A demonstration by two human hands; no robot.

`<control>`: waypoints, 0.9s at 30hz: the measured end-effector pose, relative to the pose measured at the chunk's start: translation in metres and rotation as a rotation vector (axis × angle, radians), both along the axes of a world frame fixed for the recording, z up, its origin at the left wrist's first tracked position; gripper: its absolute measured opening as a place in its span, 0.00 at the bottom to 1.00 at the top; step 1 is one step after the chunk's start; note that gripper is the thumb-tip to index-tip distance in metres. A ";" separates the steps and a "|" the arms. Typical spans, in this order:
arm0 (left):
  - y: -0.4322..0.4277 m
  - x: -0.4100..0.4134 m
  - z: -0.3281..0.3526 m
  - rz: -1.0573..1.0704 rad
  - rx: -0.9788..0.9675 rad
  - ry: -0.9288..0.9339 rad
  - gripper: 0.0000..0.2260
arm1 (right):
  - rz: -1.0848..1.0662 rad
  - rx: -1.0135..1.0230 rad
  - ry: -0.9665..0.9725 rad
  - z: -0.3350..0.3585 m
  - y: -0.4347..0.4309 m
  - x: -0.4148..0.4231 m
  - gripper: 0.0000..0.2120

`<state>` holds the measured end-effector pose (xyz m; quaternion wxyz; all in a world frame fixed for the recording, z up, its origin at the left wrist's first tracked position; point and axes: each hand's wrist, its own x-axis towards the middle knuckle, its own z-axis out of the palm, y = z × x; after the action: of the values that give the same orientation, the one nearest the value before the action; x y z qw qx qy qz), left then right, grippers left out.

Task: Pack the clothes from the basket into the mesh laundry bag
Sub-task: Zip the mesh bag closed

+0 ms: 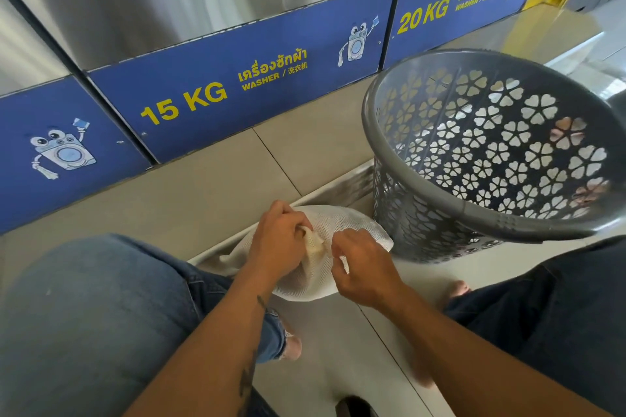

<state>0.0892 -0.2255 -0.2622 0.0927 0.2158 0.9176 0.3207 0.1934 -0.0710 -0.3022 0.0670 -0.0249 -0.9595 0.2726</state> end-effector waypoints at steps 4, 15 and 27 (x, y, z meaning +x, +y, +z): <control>-0.007 0.002 0.007 0.118 0.026 -0.153 0.16 | -0.112 -0.232 -0.088 0.003 0.005 -0.003 0.18; -0.021 0.007 -0.015 0.335 -0.369 -0.742 0.49 | -0.148 -0.188 -0.452 -0.017 0.006 -0.012 0.21; -0.038 0.030 -0.061 0.127 -0.402 -0.460 0.40 | -0.061 -0.362 -0.704 -0.059 0.051 -0.068 0.46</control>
<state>0.1194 -0.2632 -0.3236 0.3187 0.0572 0.9291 0.1786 0.1251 -0.0197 -0.3617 -0.2636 -0.1567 -0.8589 0.4101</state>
